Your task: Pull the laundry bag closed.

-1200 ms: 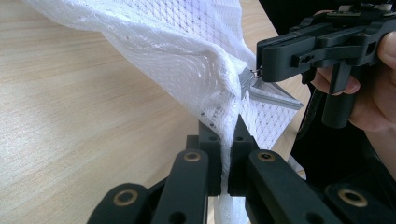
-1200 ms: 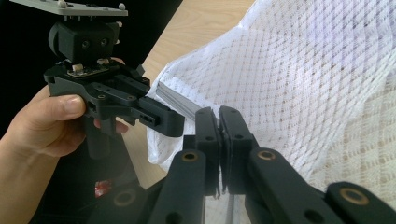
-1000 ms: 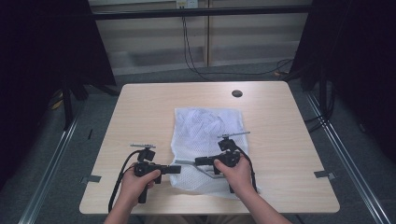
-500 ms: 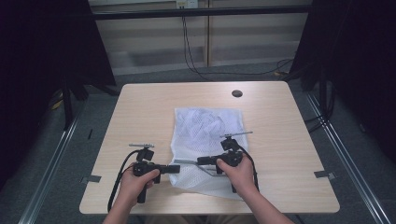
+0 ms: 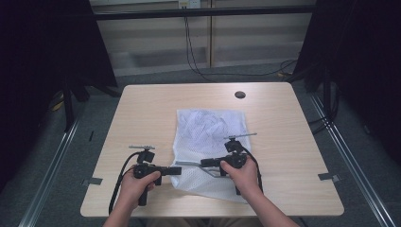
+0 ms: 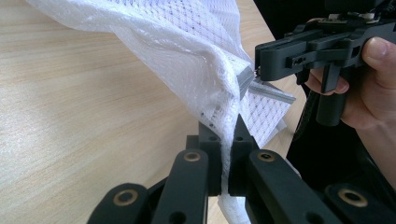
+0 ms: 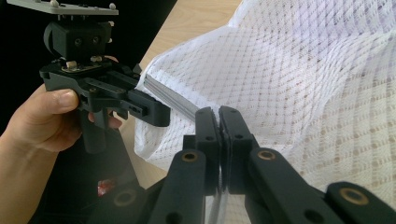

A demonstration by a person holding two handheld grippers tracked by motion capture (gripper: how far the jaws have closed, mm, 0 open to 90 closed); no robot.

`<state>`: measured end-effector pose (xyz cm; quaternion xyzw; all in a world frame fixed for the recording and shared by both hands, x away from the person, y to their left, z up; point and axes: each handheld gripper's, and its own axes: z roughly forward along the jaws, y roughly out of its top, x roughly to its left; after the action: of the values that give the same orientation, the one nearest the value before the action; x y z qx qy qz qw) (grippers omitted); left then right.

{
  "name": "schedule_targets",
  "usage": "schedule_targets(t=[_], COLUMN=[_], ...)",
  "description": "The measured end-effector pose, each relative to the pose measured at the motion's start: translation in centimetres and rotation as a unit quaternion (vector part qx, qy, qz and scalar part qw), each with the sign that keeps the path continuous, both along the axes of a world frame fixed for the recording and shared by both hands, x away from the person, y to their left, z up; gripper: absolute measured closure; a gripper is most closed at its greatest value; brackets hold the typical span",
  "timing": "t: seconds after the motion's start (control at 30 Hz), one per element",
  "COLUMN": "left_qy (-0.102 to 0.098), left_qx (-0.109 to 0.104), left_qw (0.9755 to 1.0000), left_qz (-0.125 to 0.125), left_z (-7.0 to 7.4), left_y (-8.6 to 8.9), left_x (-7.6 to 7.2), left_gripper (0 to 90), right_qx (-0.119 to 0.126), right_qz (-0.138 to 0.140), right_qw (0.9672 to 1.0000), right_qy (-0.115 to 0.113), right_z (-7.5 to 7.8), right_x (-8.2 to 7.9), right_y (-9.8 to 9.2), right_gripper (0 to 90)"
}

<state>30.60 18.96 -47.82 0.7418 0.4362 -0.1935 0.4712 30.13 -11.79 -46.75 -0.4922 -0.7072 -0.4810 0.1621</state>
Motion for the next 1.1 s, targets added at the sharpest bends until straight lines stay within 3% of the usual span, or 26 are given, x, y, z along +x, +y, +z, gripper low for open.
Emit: schedule_targets(t=[1.1], left_qy=[-0.003], left_qx=[0.001], left_qw=[0.9999], left_qz=[0.013], left_z=[0.3], left_y=[1.1], left_x=[0.3], left_gripper=[88.2], right_qx=[-0.004], right_qz=[-0.010], right_qw=[0.9999], right_qy=[0.002], right_z=[0.2], right_x=[0.3], right_y=[-1.6], right_gripper=[87.1])
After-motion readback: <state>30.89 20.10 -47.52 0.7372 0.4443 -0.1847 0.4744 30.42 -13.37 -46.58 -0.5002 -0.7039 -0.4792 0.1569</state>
